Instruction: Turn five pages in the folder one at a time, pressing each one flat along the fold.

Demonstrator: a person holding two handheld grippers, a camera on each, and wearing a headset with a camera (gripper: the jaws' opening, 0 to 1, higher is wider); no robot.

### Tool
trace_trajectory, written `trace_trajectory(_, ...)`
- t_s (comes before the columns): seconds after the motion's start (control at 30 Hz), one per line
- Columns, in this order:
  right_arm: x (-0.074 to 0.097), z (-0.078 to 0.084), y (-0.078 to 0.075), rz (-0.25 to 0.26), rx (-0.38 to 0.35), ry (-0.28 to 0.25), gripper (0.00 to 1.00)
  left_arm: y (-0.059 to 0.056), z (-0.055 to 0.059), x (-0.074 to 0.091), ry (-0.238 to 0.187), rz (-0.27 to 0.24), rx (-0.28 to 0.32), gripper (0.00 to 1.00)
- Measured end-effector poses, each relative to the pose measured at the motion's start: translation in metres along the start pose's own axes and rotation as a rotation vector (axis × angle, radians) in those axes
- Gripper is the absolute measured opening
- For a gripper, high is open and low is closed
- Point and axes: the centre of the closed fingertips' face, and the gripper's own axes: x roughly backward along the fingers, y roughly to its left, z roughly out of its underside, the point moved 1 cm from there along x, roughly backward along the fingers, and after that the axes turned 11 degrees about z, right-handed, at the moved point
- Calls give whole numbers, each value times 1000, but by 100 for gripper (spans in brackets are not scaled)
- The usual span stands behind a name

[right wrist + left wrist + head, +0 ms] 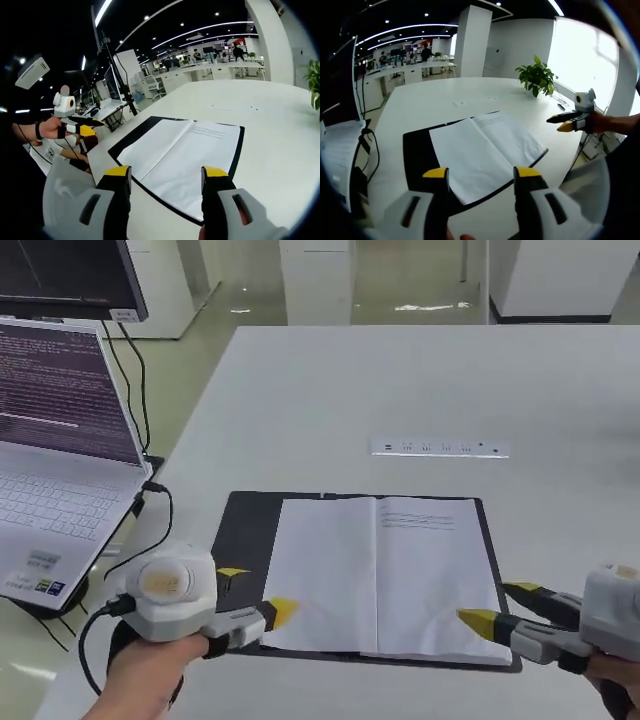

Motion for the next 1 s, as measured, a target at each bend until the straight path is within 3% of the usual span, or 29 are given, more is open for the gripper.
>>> trace_trajectory(0.33,21,5,2,39,-6,-10,61,3,3,22,-34,-33,8,60)
trace_trajectory(0.43,25,6,3,45,-11,-15,62,5,6,27,-55,-44,39,61)
trace_trajectory(0.77,29,9,1,74,-42,-23,64,6,14,32,-58,-56,65,65)
trace_trajectory(1.0,30,12,-2,77,-41,-17,64,6,10,28,-62,-52,63,66)
